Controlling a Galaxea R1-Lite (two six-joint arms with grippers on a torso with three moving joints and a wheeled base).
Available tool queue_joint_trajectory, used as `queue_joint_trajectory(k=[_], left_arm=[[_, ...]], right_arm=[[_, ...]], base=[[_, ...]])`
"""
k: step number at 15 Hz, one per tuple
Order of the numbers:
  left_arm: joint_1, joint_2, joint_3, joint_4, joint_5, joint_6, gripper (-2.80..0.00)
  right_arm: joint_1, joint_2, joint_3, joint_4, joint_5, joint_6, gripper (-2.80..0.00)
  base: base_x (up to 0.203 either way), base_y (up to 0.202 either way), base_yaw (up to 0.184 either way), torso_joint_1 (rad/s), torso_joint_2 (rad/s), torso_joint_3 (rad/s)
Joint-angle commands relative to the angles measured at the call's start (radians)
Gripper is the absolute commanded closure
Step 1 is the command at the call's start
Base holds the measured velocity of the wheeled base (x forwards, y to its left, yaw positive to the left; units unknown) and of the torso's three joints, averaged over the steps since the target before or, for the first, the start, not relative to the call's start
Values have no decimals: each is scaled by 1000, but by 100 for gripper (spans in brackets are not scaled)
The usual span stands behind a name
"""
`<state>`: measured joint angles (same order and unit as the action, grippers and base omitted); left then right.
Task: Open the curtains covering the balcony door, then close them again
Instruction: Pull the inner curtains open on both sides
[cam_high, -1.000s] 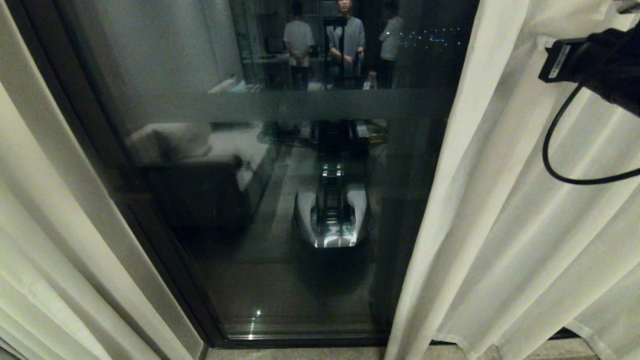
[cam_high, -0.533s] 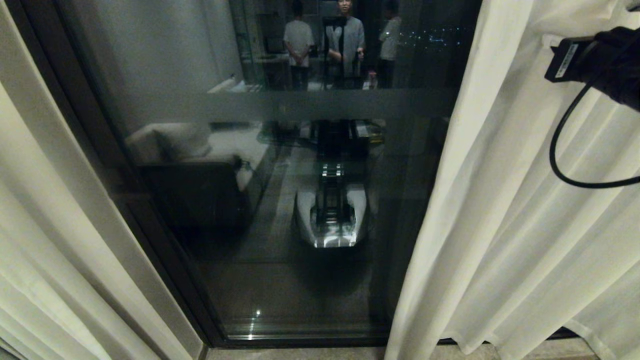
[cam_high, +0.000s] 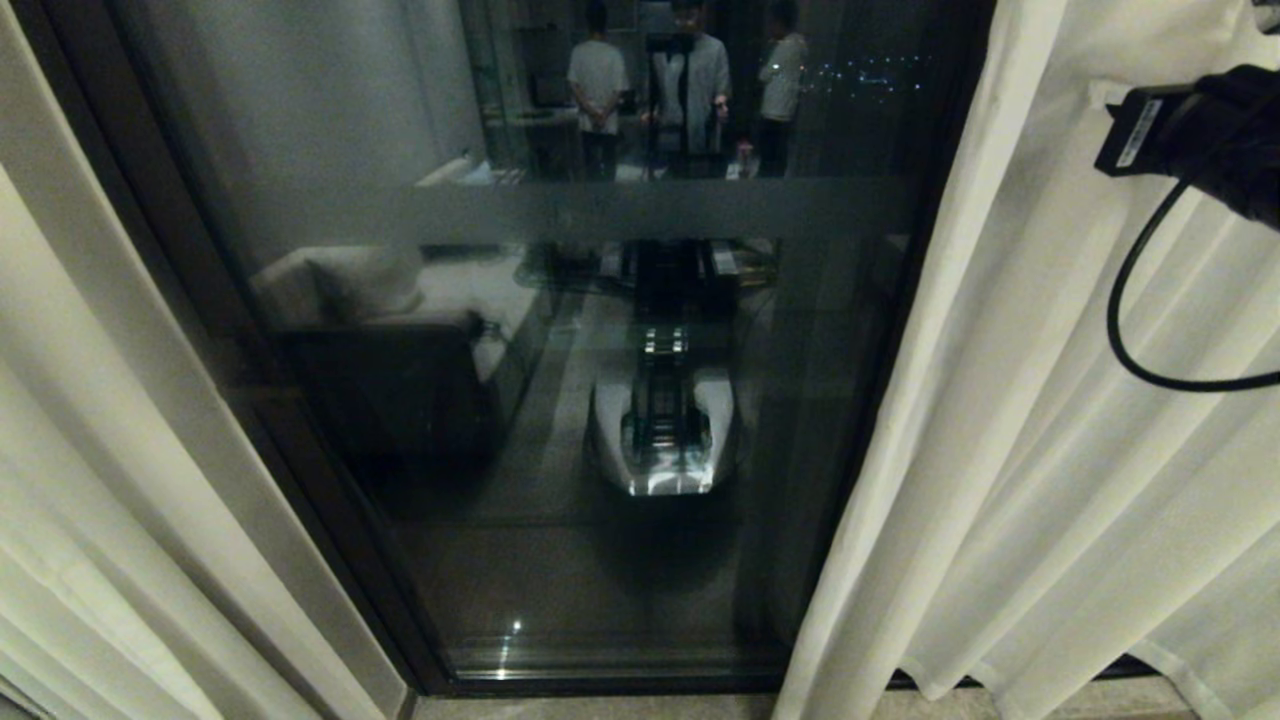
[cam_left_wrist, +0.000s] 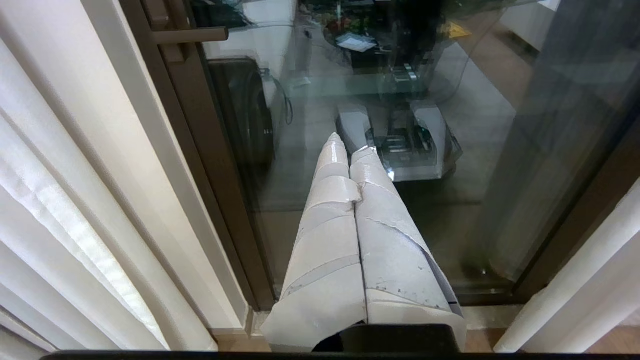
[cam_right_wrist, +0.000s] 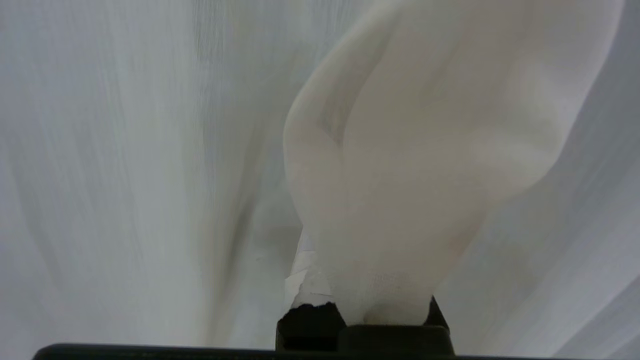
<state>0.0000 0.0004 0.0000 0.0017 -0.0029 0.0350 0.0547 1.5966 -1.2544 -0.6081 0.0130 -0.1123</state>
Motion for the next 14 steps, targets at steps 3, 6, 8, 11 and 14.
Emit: queue_joint_trajectory(k=[3,6,8,11,14], left_arm=[[0,0,0,0,0,0,0],[0,0,0,0,0,0,0],[0,0,0,0,0,-1,0],[0,0,0,-2,0,-1,0],[0,0,0,0,0,-1,0]], right_arm=[[1,-23,34,-8,1,-1,0],[-1,-34,49,-9,1,-1,0],[-3,-35,56,-9,-1,-1,0],[-22,-33,58,-9,1,0,0],[-29,-33,59,-7,1,2,0]], base=[[0,0,0,0,0,0],[0,0,0,0,0,0],[0,0,0,0,0,0],[0,0,0,0,0,0],[0,0,0,0,0,0]])
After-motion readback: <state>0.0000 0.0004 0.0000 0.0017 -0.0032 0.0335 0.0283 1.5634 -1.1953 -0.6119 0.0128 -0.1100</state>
